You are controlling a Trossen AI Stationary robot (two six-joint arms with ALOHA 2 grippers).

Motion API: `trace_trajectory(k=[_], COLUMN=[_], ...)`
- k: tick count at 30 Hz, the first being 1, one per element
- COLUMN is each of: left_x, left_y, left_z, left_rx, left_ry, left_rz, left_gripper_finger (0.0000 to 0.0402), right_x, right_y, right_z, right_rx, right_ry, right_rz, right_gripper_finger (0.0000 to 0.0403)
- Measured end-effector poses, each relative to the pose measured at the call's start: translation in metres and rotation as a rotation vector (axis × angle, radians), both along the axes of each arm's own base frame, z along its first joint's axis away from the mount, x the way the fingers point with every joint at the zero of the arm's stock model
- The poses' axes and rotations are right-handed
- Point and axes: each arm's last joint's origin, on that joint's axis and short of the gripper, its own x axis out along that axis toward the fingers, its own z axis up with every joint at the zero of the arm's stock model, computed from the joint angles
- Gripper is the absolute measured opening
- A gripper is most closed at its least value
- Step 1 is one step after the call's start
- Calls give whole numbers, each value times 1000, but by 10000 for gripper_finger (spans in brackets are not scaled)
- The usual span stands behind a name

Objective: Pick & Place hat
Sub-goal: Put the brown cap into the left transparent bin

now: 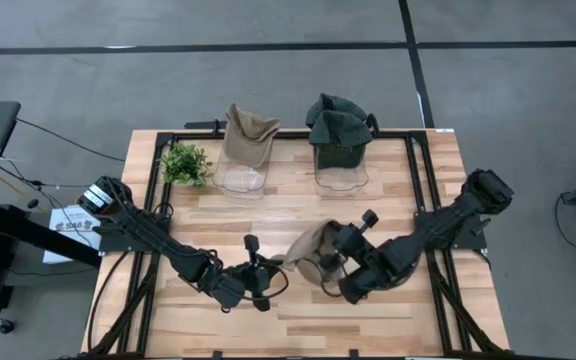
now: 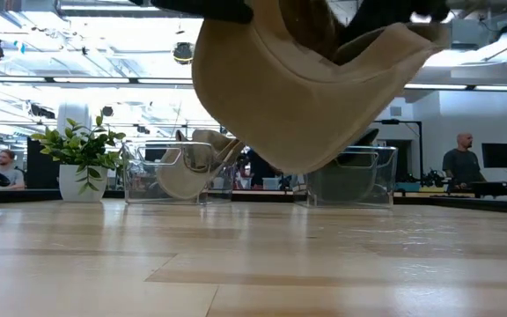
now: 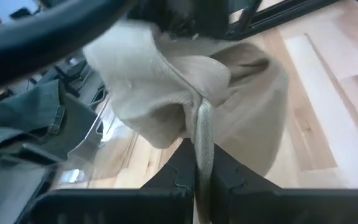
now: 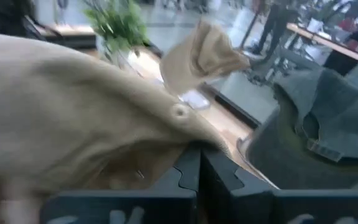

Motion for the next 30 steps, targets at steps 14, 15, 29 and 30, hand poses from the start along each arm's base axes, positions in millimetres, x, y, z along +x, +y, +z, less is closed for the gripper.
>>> trace_trajectory(k=[14, 15, 29, 30], left_x=[4, 4, -3, -3], left_y=[13, 13, 1, 1], left_z=[1, 1, 2, 2], left_rx=[-29, -27, 9, 9], left_ry=[-74, -73, -58, -58], left_rz=[196, 196, 142, 142], left_gripper_finger=[12, 12, 12, 12], right_x=[-27, -29, -33, -29], right_y=[54, 55, 21, 16], right_z=[16, 17, 47, 46], right_rx=[69, 66, 130, 144], right_ry=[-21, -16, 50, 67], right_rz=[213, 225, 231, 227], right_gripper_finger=[0, 0, 114, 130])
